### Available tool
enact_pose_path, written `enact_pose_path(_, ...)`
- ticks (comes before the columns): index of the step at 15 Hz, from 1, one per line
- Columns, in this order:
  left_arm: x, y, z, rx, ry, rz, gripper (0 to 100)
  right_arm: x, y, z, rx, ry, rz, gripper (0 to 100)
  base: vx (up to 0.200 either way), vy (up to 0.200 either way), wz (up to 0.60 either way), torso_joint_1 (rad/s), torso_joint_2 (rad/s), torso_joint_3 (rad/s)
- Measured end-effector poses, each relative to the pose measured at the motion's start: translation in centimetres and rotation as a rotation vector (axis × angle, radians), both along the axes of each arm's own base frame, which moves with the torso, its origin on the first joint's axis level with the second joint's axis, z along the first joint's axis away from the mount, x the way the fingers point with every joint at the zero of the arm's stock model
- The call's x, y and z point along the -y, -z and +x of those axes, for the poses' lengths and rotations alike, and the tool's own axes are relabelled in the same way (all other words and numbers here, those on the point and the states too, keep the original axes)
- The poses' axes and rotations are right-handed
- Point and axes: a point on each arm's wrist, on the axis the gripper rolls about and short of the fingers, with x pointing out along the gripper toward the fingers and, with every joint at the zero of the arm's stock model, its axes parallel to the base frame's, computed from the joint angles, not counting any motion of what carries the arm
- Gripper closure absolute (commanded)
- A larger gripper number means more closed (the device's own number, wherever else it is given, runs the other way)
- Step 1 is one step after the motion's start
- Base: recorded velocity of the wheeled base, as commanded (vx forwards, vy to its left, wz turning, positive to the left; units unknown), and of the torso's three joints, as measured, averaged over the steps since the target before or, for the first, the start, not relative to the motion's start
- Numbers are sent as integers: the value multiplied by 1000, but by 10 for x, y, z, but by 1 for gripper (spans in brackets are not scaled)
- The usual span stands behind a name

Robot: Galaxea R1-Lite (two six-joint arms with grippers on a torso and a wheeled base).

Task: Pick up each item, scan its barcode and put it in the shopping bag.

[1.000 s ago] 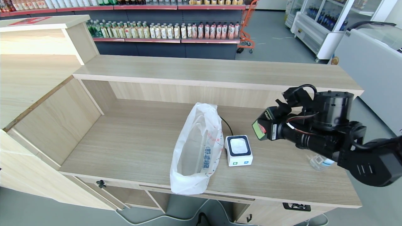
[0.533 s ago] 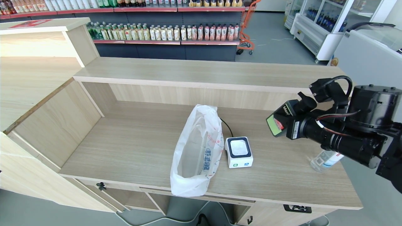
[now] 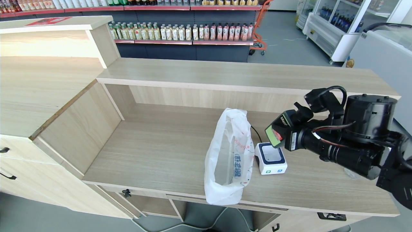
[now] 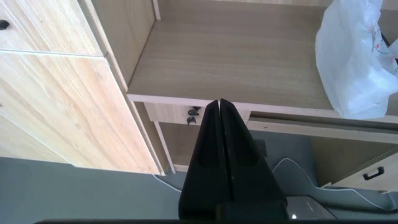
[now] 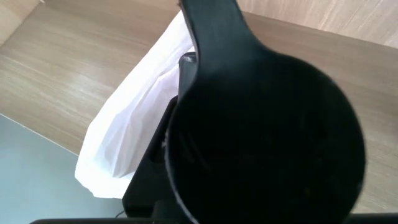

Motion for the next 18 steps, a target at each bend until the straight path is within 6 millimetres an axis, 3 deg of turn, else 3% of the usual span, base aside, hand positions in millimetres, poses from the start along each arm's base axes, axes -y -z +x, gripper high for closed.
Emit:
enact_pose_path(7,0,0,0,-1,1,0,100,-33,54,38,-89,-10,-58,100,0,0,0,0,0,0)
enact_pose_path(12,0,0,0,0,0,0,100,-56,100,52,-117,-49,-94,100,0,0,0,0,0,0)
enact_pose_path(18,0,0,0,0,0,0,100,-67,142,63,-131,-79,-187,100,0,0,0,0,0,0)
